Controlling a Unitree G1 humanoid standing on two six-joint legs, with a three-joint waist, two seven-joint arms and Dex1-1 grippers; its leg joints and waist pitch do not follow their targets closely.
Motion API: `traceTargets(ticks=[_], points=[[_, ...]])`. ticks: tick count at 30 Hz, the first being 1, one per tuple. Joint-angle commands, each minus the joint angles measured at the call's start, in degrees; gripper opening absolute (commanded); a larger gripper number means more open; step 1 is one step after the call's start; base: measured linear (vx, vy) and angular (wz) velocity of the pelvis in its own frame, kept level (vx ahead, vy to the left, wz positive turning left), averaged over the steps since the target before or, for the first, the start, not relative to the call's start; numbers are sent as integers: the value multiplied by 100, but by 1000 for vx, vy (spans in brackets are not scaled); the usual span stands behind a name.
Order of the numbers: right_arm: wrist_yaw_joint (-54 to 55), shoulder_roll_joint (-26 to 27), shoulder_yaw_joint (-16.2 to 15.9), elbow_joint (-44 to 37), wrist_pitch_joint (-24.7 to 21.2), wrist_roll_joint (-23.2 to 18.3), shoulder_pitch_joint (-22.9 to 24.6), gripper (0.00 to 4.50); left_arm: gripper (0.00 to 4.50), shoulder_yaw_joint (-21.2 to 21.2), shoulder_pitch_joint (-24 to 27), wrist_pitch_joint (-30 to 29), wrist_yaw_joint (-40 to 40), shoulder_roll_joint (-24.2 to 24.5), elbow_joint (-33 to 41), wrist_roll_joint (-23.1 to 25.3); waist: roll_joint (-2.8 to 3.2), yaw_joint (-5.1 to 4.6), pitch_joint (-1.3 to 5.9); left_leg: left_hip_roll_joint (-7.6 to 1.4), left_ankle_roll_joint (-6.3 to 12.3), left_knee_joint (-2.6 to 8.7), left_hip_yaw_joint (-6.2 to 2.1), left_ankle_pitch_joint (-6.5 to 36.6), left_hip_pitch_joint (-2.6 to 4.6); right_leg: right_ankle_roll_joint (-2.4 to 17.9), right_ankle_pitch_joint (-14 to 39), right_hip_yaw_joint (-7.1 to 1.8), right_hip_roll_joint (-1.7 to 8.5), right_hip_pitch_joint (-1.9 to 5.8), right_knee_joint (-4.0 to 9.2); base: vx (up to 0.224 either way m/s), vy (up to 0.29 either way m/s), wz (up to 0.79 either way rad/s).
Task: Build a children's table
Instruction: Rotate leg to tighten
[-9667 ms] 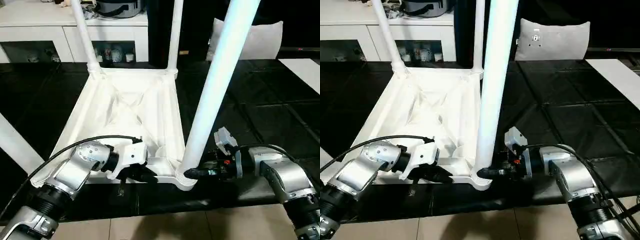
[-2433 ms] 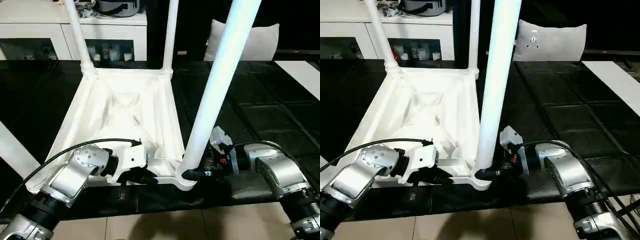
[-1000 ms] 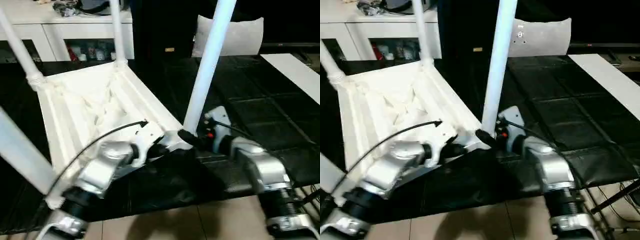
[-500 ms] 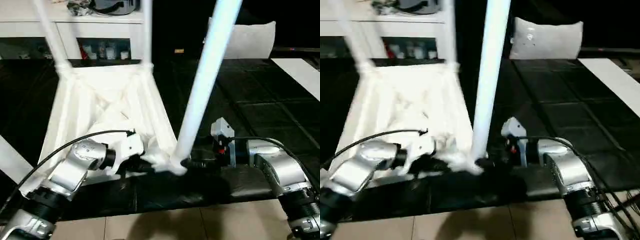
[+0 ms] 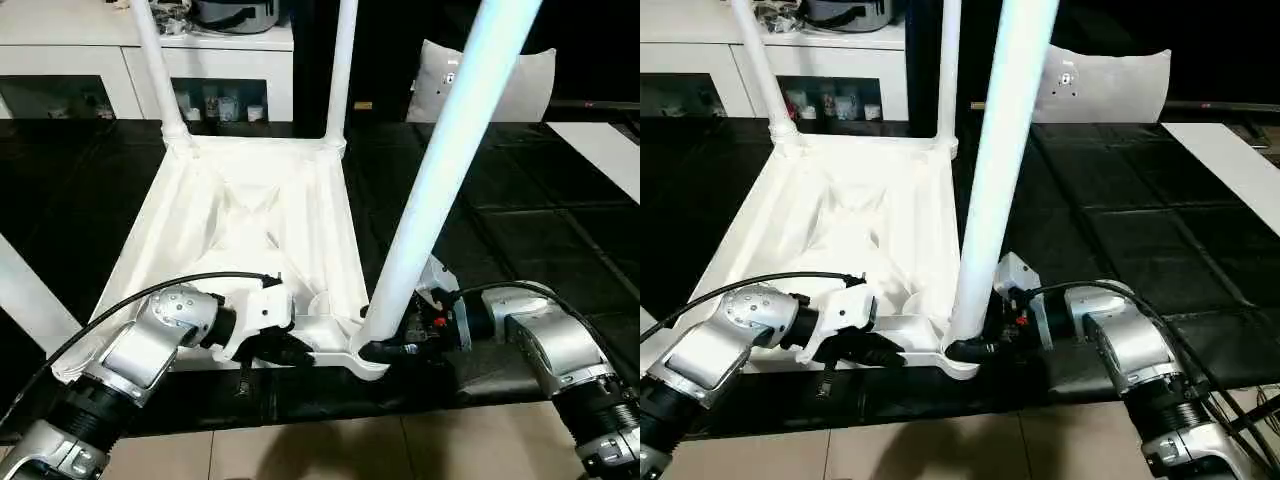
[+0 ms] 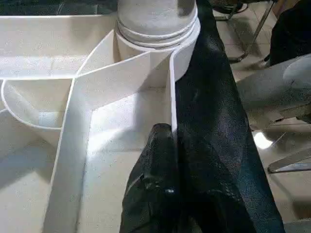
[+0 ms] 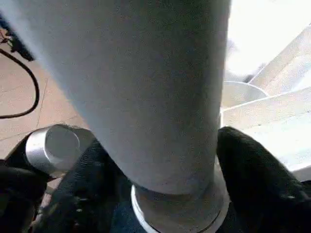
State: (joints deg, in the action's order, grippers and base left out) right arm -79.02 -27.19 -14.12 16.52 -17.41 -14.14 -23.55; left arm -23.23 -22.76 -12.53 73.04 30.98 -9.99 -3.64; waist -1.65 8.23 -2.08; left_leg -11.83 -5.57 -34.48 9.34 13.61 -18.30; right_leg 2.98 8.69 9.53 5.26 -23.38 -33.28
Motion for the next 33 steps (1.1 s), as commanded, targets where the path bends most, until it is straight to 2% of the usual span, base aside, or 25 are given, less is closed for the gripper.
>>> traceTargets(ticks=[1,7,10,11,13,14,15,16,17,18,19,21,22,23,24,25,26,27,28,29,32,33], points=[[-104,-68,-33,-42,-46,-107,-66,269,0,-116,-27,49,159,-41,17,-28,-25,-40,331,-183,301,415,-6,379,-88,305,2098,-418,409,385,385,0,0,0],[105,45,150,-341,-474,-373,81,228,0,-12,51,-169,-109,-177,78,-92,-44,-41,331,-186,295,412,3,316,-86,316,2040,-425,406,382,373,0,0,0],[662,214,206,-389,-609,-211,115,218,0,93,51,-493,-381,-349,139,-165,-46,-63,318,-171,230,421,1,365,-97,253,2170,-413,400,381,395,0,0,0],[1265,421,266,-334,-711,4,96,216,0,170,35,-745,-650,-523,179,-191,-43,-76,302,-151,189,421,8,492,-89,148,2443,-395,401,378,451,0,0,0],[1667,572,339,-265,-844,94,55,212,0,202,25,-860,-823,-626,190,-175,-51,-94,283,-107,142,412,17,627,-62,-53,2903,-356,394,359,544,0,0,0],[2363,831,482,-129,-1057,242,-42,209,0,248,-2,-1056,-1115,-808,198,-136,-54,-136,282,-98,97,413,6,664,-73,-155,3045,-335,389,365,565,0,0,0],[2730,967,579,-49,-1171,286,-101,207,0,282,-18,-1159,-1265,-907,197,-125,-60,-219,280,-77,48,401,-6,722,-90,-247,3151,-291,376,365,596,0,0,0],[3151,1126,673,40,-1224,368,-162,205,0,360,-64,-1292,-1549,-1086,155,-96,-45,-288,289,-76,30,402,-29,762,-117,-333,3181,-258,376,398,604,0,0,0],[3151,1126,673,40,-1224,368,-162,205,0,360,-64,-1292,-1549,-1086,155,-96,-43,-323,291,-75,34,395,-24,786,-114,-366,3186,-250,373,387,629,0,0,0],[3838,1364,835,144,-1306,505,-238,205,0,492,-165,-1484,-2054,-1386,40,-7,-41,-355,294,-64,31,388,-28,795,-114,-388,3188,-235,372,382,639,0,0,0],[4211,1504,943,239,-1319,555,-289,205,0,607,-242,-1577,-2401,-1601,-67,22,-26,-419,299,-37,54,360,-19,842,-78,-397,3204,-206,356,348,688,0,0,0],[4669,1701,1086,336,-1348,599,-343,205,0,765,-348,-1749,-2913,-1926,-181,48,-9,-477,309,-54,85,360,-18,847,-75,-342,3113,-202,353,345,691,0,0,0],[4804,1772,1128,358,-1356,612,-356,205,0,820,-385,-1815,-3098,-2046,-212,57,-24,-475,317,-53,101,362,-29,826,-81,-331,3058,-194,359,362,678,0,0,0],[4852,1806,1103,356,-1199,663,-348,205,0,824,-431,-1845,-3244,-2154,-250,92,-13,-461,330,-47,158,372,-30,719,-108,-316,2911,-216,368,387,649,0,0,0],[4861,1825,1110,356,-1147,665,-344,205,0,817,-447,-1843,-3279,-2185,-264,113,-18,-461,331,-50,192,373,-22,679,-118,-299,2832,-235,363,378,639,0,0,0],[4868,1897,1159,337,-996,630,-323,256,0,768,-508,-1796,-3360,-2281,-323,197,-18,-444,343,-68,242,380,-22,553,-106,-209,2630,-268,369,371,600,0,0,0],[4857,1913,1191,318,-1011,589,-315,269,0,749,-527,-1760,-3354,-2294,-345,213,-29,-426,358,-79,297,385,-21,378,-126,-105,2351,-300,366,387,542,0,0,0],[4880,1946,1242,285,-1081,531,-307,271,0,733,-545,-1736,-3355,-2314,-362,237,-23,-405,377,-102,344,387,-37,138,-159,41,1979,-328,376,416,455,0,0,0],[4855,1951,1260,235,-1118,487,-292,278,0,701,-553,-1723,-3328,-2315,-360,260,-21,-396,394,-116,361,382,-46,2,-156,127,1751,-339,377,420,405,0,0,0],[4802,1912,1236,181,-1115,484,-262,290,0,658,-533,-1698,-3267,-2272,-332,286,13,-381,402,-120,425,363,-54,-245,-169,303,1304,-363,374,418,331,0,0,0],[4630,1779,1158,90,-959,497,-185,316,0,604,-456,-1679,-3204,-2168,-250,302,-4,-352,405,-124,550,339,-36,-419,-181,584,834,-387,383,436,251,0,0,0],[4510,1678,1134,86,-877,498,-150,316,0,566,-414,-1520,-3124,-2105,-229,300,22,-343,403,-119,566,342,-32,-403,-179,613,856,-386,386,433,261,0,0,0]])
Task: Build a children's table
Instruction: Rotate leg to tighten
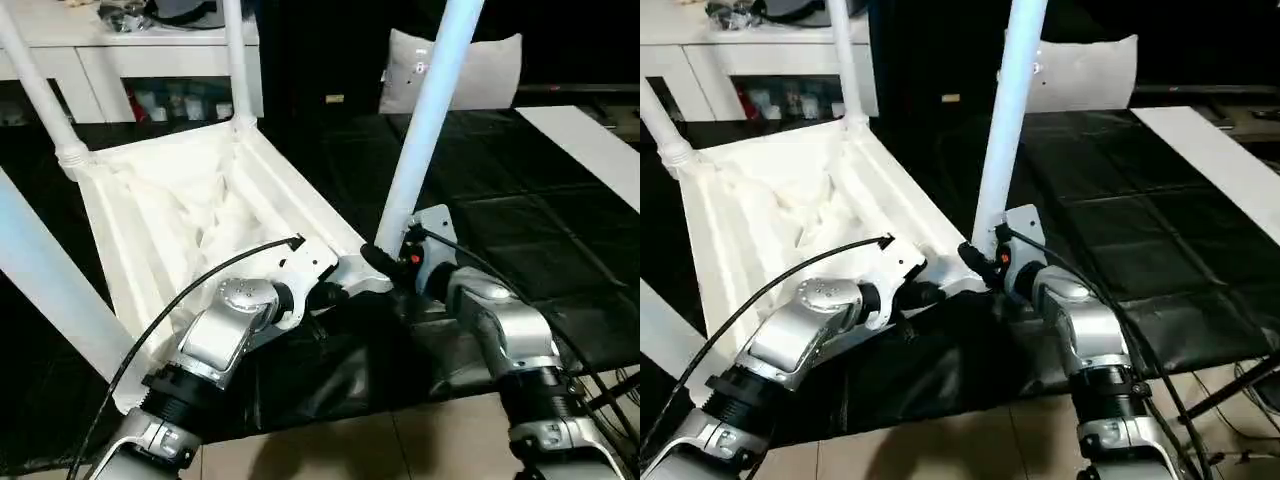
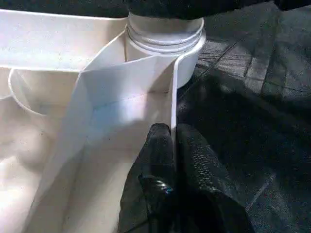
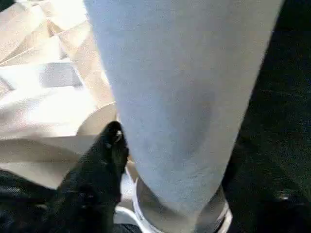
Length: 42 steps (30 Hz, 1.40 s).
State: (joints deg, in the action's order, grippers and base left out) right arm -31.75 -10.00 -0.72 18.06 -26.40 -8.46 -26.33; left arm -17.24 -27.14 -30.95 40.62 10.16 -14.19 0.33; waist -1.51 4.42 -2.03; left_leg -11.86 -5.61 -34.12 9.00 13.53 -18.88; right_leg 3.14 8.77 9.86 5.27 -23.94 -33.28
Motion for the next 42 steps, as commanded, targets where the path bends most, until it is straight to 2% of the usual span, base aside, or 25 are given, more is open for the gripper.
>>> traceTargets(ticks=[1,3,4,5,6,7,10,15,16,17,18,20,21,22,23,24,25,27,28,30,31,32,36,37,42], points=[[-358,-129,-229,-77,79,-74,155,323,0,-42,47,454,168,12,185,-100,13,53,390,-112,584,307,9,-298,-125,567,1007,-409,388,491,294,0,0,0],[-716,-378,-284,-104,196,-56,216,351,0,-73,88,663,376,140,159,-121,5,93,363,-116,559,323,26,-31,-107,414,1437,-403,379,481,362,0,0,0],[-741,-395,-287,-106,205,-51,220,351,0,-76,91,675,395,151,157,-123,1,95,360,-112,554,325,32,9,-107,383,1513,-402,374,479,375,0,0,0],[-949,-508,-277,-123,260,-89,238,360,0,-124,105,759,537,263,151,-103,-25,98,352,-116,518,334,39,85,-106,320,1669,-401,377,475,395,0,0,0],[-1257,-679,-270,-151,321,-166,252,370,0,-173,129,844,757,426,151,-101,-16,122,356,-111,501,341,28,151,-102,246,1818,-393,386,481,405,0,0,0],[-1586,-847,-289,-190,412,-241,267,383,0,-203,150,882,963,579,160,-115,-31,114,342,-119,514,346,36,220,-96,187,1936,-396,380,465,429,0,0,0],[-2250,-1168,-412,-321,492,-363,302,406,0,-271,175,1018,1368,903,180,-136,-26,131,340,-126,515,342,28,260,-105,120,2007,-396,389,467,424,0,0,0],[-3029,-1552,-659,-364,614,-453,270,443,0,-449,208,1559,2061,1385,143,-163,-58,132,350,-137,568,336,21,172,-104,241,1811,-400,389,455,387,0,0,0],[-3309,-1645,-754,-303,760,-422,231,443,0,-538,227,1727,2389,1560,138,-186,-42,149,353,-143,562,334,23,153,-101,301,1765,-409,396,452,368,0,0,0],[-3448,-1685,-802,-276,819,-416,215,408,0,-588,232,1802,2521,1642,129,-175,-37,155,351,-151,566,338,23,153,-96,316,1758,-413,398,445,367,0,0,0],[-3615,-1728,-849,-252,851,-439,199,408,0,-640,234,1905,2670,1722,115,-151,-31,162,349,-157,562,338,25,144,-83,342,1735,-417,395,435,362,0,0,0],[-3921,-1795,-923,-256,875,-517,178,405,0,-728,227,2033,2919,1846,113,-122,-61,220,349,-174,557,341,27,130,-73,417,1688,-423,400,434,332,0,0,0],[-4010,-1810,-942,-263,882,-547,173,375,0,-750,223,2073,2995,1879,114,-122,-43,241,345,-192,538,347,30,102,-61,455,1642,-432,409,423,332,0,0,0],[-4155,-1820,-972,-263,842,-609,160,364,0,-778,222,2071,3136,1915,177,-176,-94,241,347,-198,527,345,31,90,-67,464,1615,-433,408,429,321,0,0,0],[-4197,-1824,-980,-261,831,-626,155,362,0,-785,222,2077,3176,1925,191,-193,-78,257,347,-200,512,349,29,91,-60,487,1601,-433,410,428,309,0,0,0],[-4394,-1841,-1055,-275,774,-700,144,360,0,-831,210,2135,3301,1966,235,-236,-113,264,344,-208,493,349,33,96,-66,493,1597,-439,416,429,309,0,0,0],[-4493,-1849,-1115,-265,750,-736,136,348,0,-857,200,2177,3334,1989,229,-239,-105,287,344,-210,474,354,24,100,-65,511,1596,-439,422,434,293,0,0,0],[-4580,-1843,-1174,-245,739,-751,134,321,0,-868,194,2207,3338,2000,212,-227,-110,303,337,-218,426,359,31,179,-49,496,1656,-443,429,421,320,0,0,0],[-4670,-1843,-1246,-196,737,-716,122,316,0,-860,195,2236,3343,1998,182,-220,-152,313,332,-212,384,363,36,231,-53,456,1733,-444,431,428,329,0,0,0],[-4716,-1847,-1290,-175,743,-692,117,311,0,-852,202,2244,3341,1999,170,-218,-155,342,331,-203,339,368,39,250,-45,400,1827,-450,436,429,341,0,0,0],[-4753,-1843,-1315,-148,768,-673,112,286,0,-842,217,2258,3334,2002,161,-209,-162,347,325,-200,311,372,37,294,-48,367,1902,-445,434,431,351,0,0,0],[-4776,-1833,-1323,-118,793,-661,104,286,0,-832,231,2277,3332,2007,150,-198,-183,350,320,-193,277,376,34,336,-51,298,2021,-442,437,439,362,0,0,0],[-4869,-1819,-1325,-64,784,-691,70,256,0,-777,321,2264,3358,2046,209,-222,-200,347,313,-184,213,382,31,438,-33,149,2261,-430,437,439,411,0,0,0],[-4884,-1827,-1331,-66,774,-708,68,236,0,-770,336,2250,3360,2054,225,-241,-202,349,317,-186,207,382,26,439,-35,128,2264,-429,438,444,407,0,0,0],[-4920,-1796,-1286,-118,660,-852,108,208,0,-746,384,2219,3350,2063,248,-297,-210,349,325,-195,199,381,20,334,-32,194,2074,-431,427,441,378,0,0,0]])
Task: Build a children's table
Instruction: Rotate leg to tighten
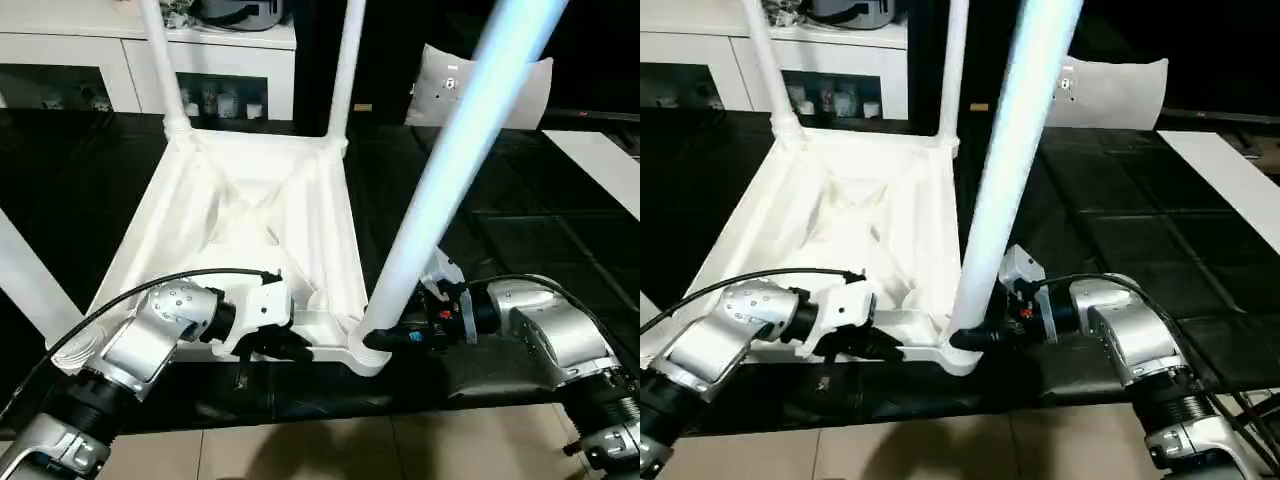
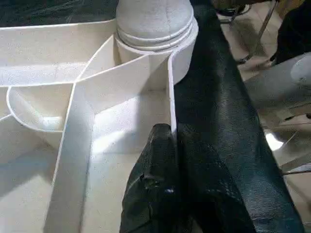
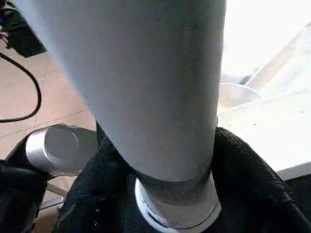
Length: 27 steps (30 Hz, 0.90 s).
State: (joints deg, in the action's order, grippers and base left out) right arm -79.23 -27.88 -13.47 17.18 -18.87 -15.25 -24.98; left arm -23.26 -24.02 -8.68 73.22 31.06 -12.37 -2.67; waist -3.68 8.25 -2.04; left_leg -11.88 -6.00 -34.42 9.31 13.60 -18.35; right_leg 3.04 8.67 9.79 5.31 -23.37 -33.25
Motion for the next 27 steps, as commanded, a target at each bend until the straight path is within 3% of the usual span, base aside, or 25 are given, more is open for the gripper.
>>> traceTargets(ticks=[1,5,7,9,10,11,12,13,15,16,17,18,19,20,21,22,23,24,25,26,27], points=[[-26,83,18,-189,-235,-255,73,207,0,-101,97,-64,10,-83,93,-45,43,-38,326,-195,228,412,-14,337,-87,231,2048,-425,422,389,377,0,0,0],[677,399,33,-406,-635,-172,198,204,0,6,98,-339,-201,-262,171,-141,46,-45,315,-190,170,424,-18,373,-86,195,2098,-421,419,394,390,0,0,0],[1580,773,137,-234,-746,104,116,204,0,50,59,-645,-426,-385,214,-128,44,-78,272,-147,82,429,-8,739,-49,-28,2766,-374,421,373,510,0,0,0],[2296,1108,333,-37,-1028,170,-23,203,0,106,9,-882,-686,-515,210,-84,89,-164,254,-108,-42,419,-33,985,-28,-215,3223,-295,404,349,609,0,0,0],[2449,1181,378,5,-1095,179,-54,203,0,119,-2,-934,-745,-545,208,-73,72,-250,262,-81,-78,396,-62,1124,-68,-407,3440,-209,396,398,665,-52,-2,-6],[2822,1347,483,109,-1163,228,-132,202,0,177,-44,-1056,-931,-653,181,-62,139,-311,266,-83,-66,380,-76,1253,-27,-478,3512,-161,399,377,720,-52,-2,-6],[3083,1460,557,167,-1214,266,-181,202,0,223,-70,-1140,-1056,-732,165,-51,126,-368,255,-86,-61,379,-91,1307,-61,-521,3530,-129,380,389,742,0,0,0],[3728,1723,709,391,-1201,393,-317,202,0,377,-163,-1361,-1483,-967,78,-13,221,-408,255,-109,-54,369,-121,1539,-6,-538,3557,-64,389,382,797,0,0,0],[4345,1967,853,662,-1137,505,-463,202,0,556,-268,-1532,-1914,-1215,-36,-8,258,-559,241,-218,-21,397,-172,1949,37,-468,3418,73,369,421,853,0,0,0],[4717,2116,977,782,-1176,531,-530,202,0,657,-328,-1649,-2195,-1364,-85,0,339,-617,262,-521,14,592,-307,2408,-101,-292,2637,-21,425,653,538,0,0,0],[4958,2228,1117,921,-1123,460,-593,202,0,744,-377,-1726,-2424,-1500,-141,-4,379,-597,261,-585,9,639,-321,2553,-79,-191,2318,-109,444,645,427,0,0,0],[5120,2299,1180,1037,-1021,456,-639,202,0,813,-420,-1760,-2651,-1632,-178,13,351,-612,240,-570,-12,648,-288,2630,-43,-97,2173,-182,457,583,422,0,0,0],[5301,2396,1270,1139,-911,467,-680,202,0,896,-469,-1802,-2945,-1791,-213,65,270,-600,218,-279,-89,484,-162,2453,86,-32,2753,-168,510,398,645,0,0,0],[5320,2407,1280,1145,-906,472,-683,255,0,904,-473,-1809,-2971,-1806,-213,72,184,-558,208,5,-24,287,-57,1785,133,-237,3589,-62,529,325,836,0,0,0],[5324,2426,1287,1130,-872,499,-677,255,0,911,-475,-1821,-2992,-1836,-198,84,193,-525,231,37,49,290,-44,1494,97,-288,3653,-81,543,368,817,54,5,5],[5325,2443,1297,1103,-872,501,-670,271,0,914,-471,-1845,-2996,-1850,-178,89,207,-486,264,-14,177,358,-75,1106,-27,-343,3410,-122,513,445,750,0,0,0],[5267,2469,1305,1016,-857,483,-643,271,0,916,-460,-1900,-3003,-1873,-131,105,258,-451,304,-91,191,403,-94,766,-47,-211,2830,-178,485,446,672,0,0,0],[5242,2480,1306,989,-836,475,-635,279,0,915,-457,-1918,-3005,-1879,-115,113,273,-436,323,-129,189,414,-102,610,-49,-80,2487,-212,475,440,610,56,-40,10],[5171,2469,1292,920,-758,470,-602,303,0,897,-434,-1905,-2970,-1846,-84,127,263,-381,376,-162,227,397,-101,63,-103,290,1569,-285,447,450,395,70,-37,6],[5176,2464,1288,916,-731,470,-597,303,0,890,-428,-1912,-2977,-1833,-75,120,247,-376,406,-148,279,374,-113,-231,-182,369,1191,-293,431,502,303,70,-37,6],[5095,2398,1248,886,-671,481,-562,311,0,887,-411,-1882,-2963,-1783,-73,112,266,-347,423,-156,312,359,-117,-447,-189,473,869,-312,428,498,248,55,-30,1]])
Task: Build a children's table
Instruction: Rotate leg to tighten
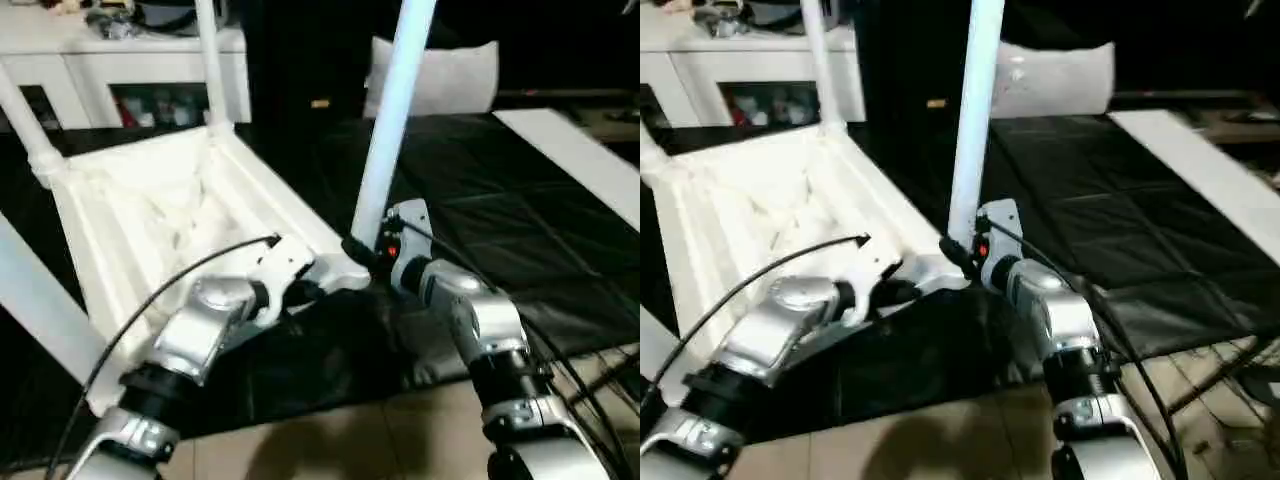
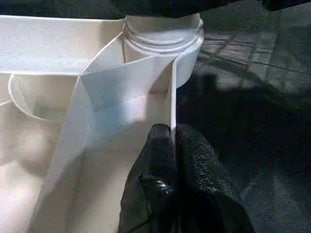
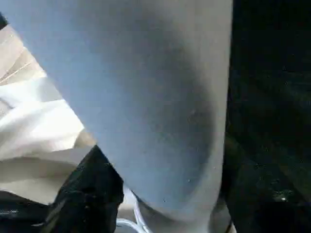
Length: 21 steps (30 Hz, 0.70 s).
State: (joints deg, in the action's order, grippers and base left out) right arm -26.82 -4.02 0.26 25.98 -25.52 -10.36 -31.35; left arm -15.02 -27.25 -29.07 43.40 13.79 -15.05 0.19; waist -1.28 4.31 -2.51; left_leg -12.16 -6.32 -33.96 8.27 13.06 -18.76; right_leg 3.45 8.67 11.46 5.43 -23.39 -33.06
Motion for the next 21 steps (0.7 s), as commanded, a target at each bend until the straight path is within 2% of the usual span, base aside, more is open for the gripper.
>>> traceTargets(ticks=[1,2,3,4,6,8,9,11,13,15,17,18,20,21], points=[[-232,-44,-163,-13,72,-1,102,316,0,54,-78,207,41,-15,193,-172,22,71,467,-120,457,275,0,-654,-145,626,360,-504,404,450,153,0,0,0],[-331,-125,-201,-27,110,7,135,324,0,70,-71,241,51,16,175,-174,13,103,474,-81,558,245,21,-718,-178,690,183,-502,402,475,135,0,0,0],[-561,-316,-287,-63,161,38,206,343,0,73,-52,370,135,94,156,-178,9,133,451,-66,614,249,40,-613,-188,684,270,-501,400,469,155,0,0,0],[-713,-435,-331,-97,202,51,252,343,0,70,-35,454,220,146,158,-195,12,151,434,-66,616,259,56,-480,-176,633,437,-499,399,462,188,0,0,0],[-901,-588,-304,-141,233,16,292,360,0,56,-6,497,358,218,186,-239,30,183,423,-76,569,276,62,-212,-179,430,930,-486,410,485,257,0,0,0],[-1225,-834,-275,-176,299,-13,313,371,0,18,27,558,541,304,202,-244,21,194,405,-74,461,291,75,-5,-173,192,1397,-454,378,479,329,0,0,0],[-1225,-834,-275,-176,299,-13,313,382,0,18,27,558,541,304,202,-244,17,196,398,-66,435,291,82,62,-169,132,1518,-443,368,477,350,0,0,0],[-1740,-1175,-318,-256,455,-39,325,404,0,-110,60,635,804,471,207,-207,31,218,383,-73,381,304,83,237,-142,-47,1882,-426,364,453,412,0,0,0],[-1918,-1322,-348,-236,564,-27,305,404,0,-167,70,669,877,541,161,-182,35,238,374,-81,367,308,80,366,-120,-109,2067,-407,353,432,443,0,0,0],[-2367,-1563,-475,-307,651,-94,312,432,0,-272,87,790,1056,660,107,-148,23,259,379,-89,359,308,72,384,-121,-101,2057,-402,352,432,438,0,0,0],[-2702,-1715,-567,-322,773,-104,315,439,0,-365,106,937,1262,763,89,-132,-5,268,381,-92,369,303,70,348,-134,-92,1990,-408,350,435,420,0,0,0],[-2717,-1720,-570,-321,776,-105,315,439,0,-369,107,944,1273,768,89,-132,2,281,388,-87,383,299,68,359,-129,-91,1991,-401,351,437,418,0,0,0],[-3160,-1846,-633,-313,877,-172,324,439,0,-474,142,1144,1575,898,101,-132,-6,308,389,-90,432,298,73,351,-132,-96,1983,-408,354,435,415,0,0,0],[-3720,-1976,-747,-343,1087,-242,376,439,0,-579,184,1348,1939,1063,160,-153,-37,319,392,-90,442,294,75,330,-143,-106,1968,-408,354,439,408,0,0,0]])
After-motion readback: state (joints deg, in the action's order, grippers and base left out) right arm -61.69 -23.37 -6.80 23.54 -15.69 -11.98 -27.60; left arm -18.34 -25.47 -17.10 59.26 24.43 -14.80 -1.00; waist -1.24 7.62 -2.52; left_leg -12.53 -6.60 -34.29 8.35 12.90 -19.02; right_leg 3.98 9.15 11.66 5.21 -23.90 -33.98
